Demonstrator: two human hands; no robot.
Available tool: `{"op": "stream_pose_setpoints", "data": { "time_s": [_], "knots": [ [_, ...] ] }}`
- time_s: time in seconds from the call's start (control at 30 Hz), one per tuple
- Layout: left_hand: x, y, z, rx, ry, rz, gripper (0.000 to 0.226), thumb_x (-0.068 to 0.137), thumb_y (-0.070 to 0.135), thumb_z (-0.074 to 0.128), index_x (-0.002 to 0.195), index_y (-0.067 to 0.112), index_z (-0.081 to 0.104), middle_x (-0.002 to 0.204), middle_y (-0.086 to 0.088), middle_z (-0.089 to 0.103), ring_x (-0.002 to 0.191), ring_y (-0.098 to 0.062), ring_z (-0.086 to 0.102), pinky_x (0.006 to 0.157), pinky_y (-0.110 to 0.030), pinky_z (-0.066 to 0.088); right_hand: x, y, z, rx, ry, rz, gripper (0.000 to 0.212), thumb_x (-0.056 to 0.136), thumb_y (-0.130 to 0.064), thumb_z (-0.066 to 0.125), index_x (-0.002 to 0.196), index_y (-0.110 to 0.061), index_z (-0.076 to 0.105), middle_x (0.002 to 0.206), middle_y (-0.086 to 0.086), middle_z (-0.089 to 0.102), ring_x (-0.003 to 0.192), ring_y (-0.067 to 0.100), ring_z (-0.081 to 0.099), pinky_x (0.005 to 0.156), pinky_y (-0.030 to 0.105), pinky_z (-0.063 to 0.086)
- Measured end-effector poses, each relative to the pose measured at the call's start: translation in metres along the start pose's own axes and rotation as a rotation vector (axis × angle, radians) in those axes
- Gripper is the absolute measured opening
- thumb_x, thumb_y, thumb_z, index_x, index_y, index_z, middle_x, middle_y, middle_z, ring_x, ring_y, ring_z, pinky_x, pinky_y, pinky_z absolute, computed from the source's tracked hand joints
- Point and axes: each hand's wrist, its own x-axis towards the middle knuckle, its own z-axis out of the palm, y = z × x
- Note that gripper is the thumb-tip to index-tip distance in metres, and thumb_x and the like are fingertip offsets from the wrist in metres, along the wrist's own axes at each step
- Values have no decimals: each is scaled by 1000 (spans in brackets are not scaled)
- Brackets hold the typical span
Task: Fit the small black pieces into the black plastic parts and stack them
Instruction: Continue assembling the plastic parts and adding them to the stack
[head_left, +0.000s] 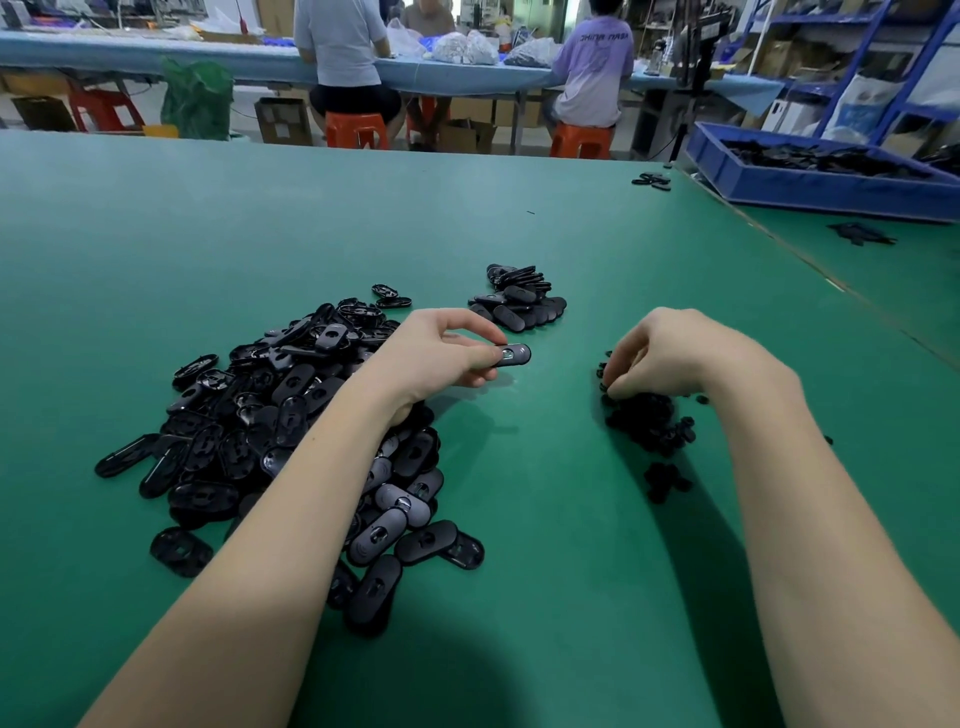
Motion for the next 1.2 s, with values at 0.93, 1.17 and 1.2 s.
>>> {"op": "stream_pose_setpoints", "data": {
  "time_s": [0.93, 1.17, 1.2],
  "knots": [
    [-4, 8, 3, -103, 28, -17, 25, 84, -14, 61, 94, 9, 65, 82, -11, 72, 75, -23, 71, 95, -35, 57, -5, -40, 18, 884, -23, -149, 14, 72, -26, 87, 81, -25, 76, 84, 5, 74, 55, 9, 49, 50, 21, 33],
    [-5, 10, 8, -61, -30, -36, 13, 90, 7, 68, 98, 14, 59, 90, -6, 79, 81, -15, 71, 76, -27, 57, -4, -42, 20, 896, 17, -150, 11, 79, -23, 84, 73, -28, 76, 74, -6, 63, 59, 10, 48, 46, 17, 33],
    [-5, 9, 8, -45, -14, -22, 16, 90, 7, 67, 103, 16, 61, 90, -4, 79, 80, -13, 70, 73, -25, 53, -3, -42, 21, 886, 27, -147, 11, 79, -24, 83, 72, -28, 76, 73, -6, 61, 60, 11, 46, 46, 18, 32]
  ]
}}
